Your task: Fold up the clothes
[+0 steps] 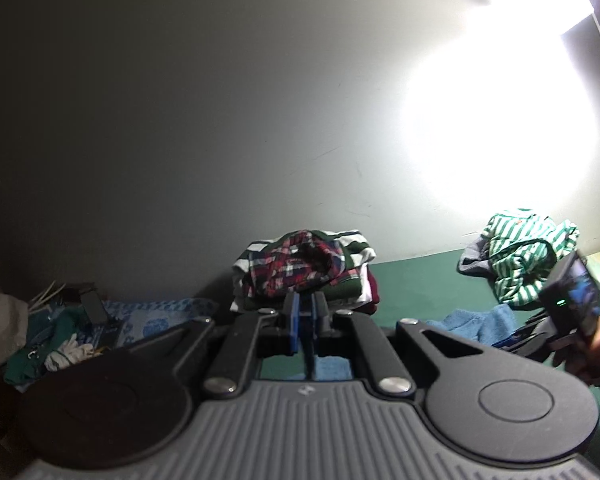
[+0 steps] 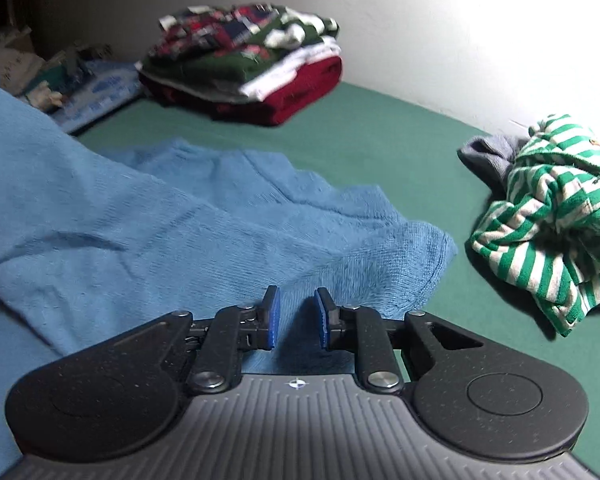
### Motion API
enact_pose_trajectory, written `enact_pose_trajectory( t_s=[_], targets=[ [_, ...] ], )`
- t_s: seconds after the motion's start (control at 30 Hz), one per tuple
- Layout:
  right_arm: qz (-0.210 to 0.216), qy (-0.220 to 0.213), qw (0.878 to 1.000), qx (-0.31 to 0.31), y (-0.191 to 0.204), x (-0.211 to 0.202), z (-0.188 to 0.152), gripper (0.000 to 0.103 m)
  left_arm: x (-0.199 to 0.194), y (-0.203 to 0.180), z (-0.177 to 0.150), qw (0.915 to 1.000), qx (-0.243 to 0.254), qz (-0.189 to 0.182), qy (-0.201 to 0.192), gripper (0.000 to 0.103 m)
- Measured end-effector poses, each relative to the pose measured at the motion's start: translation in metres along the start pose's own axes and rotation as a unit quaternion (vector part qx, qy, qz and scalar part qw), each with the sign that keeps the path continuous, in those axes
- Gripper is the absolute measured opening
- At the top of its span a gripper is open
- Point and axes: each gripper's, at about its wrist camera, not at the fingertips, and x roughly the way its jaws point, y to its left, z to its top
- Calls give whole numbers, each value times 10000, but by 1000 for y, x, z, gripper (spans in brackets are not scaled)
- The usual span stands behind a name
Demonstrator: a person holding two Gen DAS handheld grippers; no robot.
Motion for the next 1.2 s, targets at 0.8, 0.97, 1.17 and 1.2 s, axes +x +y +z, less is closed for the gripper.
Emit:
enact_pose_trajectory(
  t_s=[0.8, 0.97, 1.17, 1.2],
  targets=[
    [1338, 139, 9895, 524, 71, -23, 13, 37, 35, -38, -149, 9785, 1051, -713, 1625, 74],
    [2091, 246, 9744, 791, 118, -8, 23, 41, 44, -58, -174, 9708, 1537, -600, 1743, 77],
    [2392, 651, 9640, 966, 140, 17, 28, 7, 41, -59, -180, 9717, 1576, -508, 1683, 83],
    [2485, 657, 9613, 990, 140, 15, 30, 5, 41, -59, -182, 9718, 1585, -480, 1677, 83]
  ],
)
